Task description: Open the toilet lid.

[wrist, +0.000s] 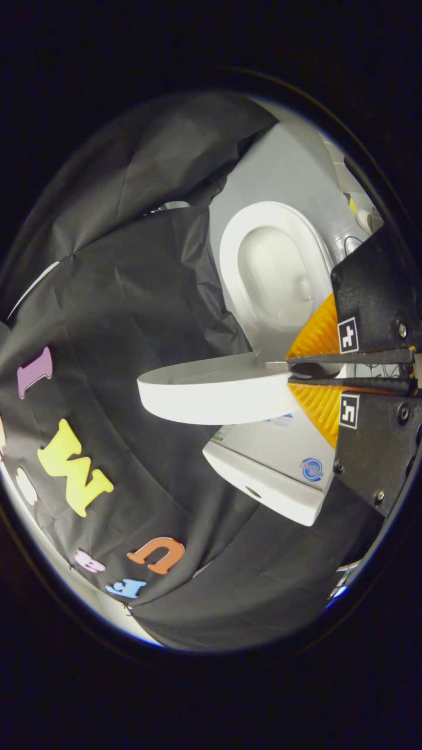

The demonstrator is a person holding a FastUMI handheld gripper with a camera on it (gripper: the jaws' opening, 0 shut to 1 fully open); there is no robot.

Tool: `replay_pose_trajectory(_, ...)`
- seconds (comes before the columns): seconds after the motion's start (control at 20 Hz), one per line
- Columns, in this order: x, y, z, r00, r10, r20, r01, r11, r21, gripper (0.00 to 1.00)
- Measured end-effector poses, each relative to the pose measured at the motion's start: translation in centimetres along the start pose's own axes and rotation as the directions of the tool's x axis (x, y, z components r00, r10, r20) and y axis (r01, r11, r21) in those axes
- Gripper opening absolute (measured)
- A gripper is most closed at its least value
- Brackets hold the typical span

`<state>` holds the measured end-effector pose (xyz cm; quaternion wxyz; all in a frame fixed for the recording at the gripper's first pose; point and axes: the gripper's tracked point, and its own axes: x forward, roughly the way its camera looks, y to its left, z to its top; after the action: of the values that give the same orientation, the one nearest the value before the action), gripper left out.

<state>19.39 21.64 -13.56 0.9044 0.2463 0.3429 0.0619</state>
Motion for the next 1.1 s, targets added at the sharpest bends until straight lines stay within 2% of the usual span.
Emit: replay_pose_trajectory(1.1, 1.0, 6.3, -1.7, 0.999, -0.033, 0.005, 0.034, 0.977, -0.211, 0.12)
